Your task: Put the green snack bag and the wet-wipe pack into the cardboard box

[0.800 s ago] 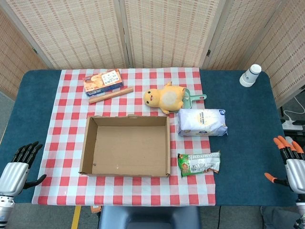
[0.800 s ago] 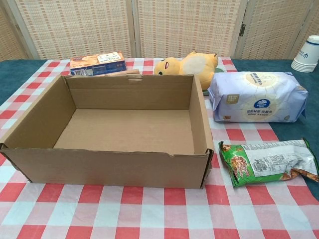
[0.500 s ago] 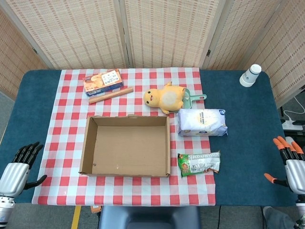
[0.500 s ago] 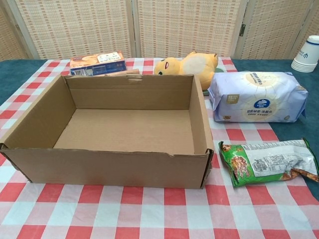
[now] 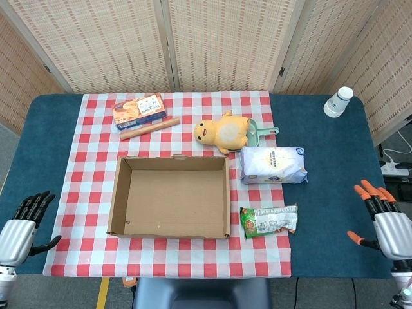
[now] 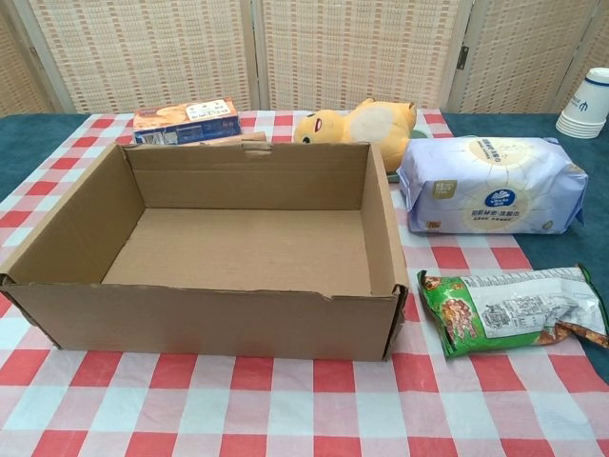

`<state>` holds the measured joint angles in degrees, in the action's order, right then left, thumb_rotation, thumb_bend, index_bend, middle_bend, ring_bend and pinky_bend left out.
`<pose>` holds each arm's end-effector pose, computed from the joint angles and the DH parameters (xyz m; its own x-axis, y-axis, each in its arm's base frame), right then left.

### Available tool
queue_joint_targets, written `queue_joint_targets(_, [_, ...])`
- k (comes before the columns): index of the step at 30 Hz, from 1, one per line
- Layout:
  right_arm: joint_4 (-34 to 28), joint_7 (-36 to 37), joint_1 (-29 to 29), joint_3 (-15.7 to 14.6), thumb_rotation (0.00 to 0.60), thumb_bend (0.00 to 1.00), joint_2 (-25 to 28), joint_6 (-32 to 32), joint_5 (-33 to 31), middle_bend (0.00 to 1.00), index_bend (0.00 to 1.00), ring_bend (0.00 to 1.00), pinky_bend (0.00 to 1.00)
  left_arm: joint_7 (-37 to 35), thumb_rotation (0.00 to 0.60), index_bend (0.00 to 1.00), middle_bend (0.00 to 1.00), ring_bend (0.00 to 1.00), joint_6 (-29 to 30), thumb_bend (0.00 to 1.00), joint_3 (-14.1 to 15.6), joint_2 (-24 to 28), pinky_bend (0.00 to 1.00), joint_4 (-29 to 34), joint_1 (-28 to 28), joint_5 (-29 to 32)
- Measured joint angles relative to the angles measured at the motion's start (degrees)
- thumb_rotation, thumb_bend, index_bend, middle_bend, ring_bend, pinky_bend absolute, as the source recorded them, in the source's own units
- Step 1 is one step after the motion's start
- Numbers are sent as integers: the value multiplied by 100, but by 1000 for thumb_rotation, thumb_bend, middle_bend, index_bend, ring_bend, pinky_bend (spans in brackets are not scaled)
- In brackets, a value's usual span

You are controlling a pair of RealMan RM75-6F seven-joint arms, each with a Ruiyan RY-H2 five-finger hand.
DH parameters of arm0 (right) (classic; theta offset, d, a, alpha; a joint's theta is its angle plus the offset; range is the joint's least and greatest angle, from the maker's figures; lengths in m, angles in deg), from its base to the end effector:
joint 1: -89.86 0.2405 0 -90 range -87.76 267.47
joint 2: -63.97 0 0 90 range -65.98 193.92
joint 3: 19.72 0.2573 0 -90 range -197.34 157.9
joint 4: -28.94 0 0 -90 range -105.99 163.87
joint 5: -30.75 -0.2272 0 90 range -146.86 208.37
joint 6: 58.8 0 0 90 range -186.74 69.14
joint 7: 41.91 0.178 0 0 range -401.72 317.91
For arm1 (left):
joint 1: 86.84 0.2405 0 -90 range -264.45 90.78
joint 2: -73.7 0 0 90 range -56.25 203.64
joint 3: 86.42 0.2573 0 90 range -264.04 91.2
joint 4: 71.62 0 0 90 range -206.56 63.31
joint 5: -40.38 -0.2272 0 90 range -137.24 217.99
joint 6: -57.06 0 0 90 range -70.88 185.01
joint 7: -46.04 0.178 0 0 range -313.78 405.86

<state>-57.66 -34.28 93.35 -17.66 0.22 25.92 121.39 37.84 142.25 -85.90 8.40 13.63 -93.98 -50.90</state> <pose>-0.3347 -0.2066 0.1475 0.3777 -0.0340 0.9253 -0.9250 -0.0579 0.3755 -0.3255 0.2173 0.1338 0.3710 0.0494 0.9273 0.9234 -0.1254 -0.3628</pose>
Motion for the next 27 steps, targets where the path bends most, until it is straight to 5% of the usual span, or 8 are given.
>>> queue_joint_targets(12, [-163,-864,828,-232,600,11,-169,-1160,626,62,183,0,148,-70,600,0,0,0,-6,200,5,31,74,10,-1,-8])
queue_joint_targets(27, [19,-1196,1689,-134,600,26,-817,-2381,167,110,244,48,197,-293,600,0,0,0,-4,200,-27,70,74,-52,5,51])
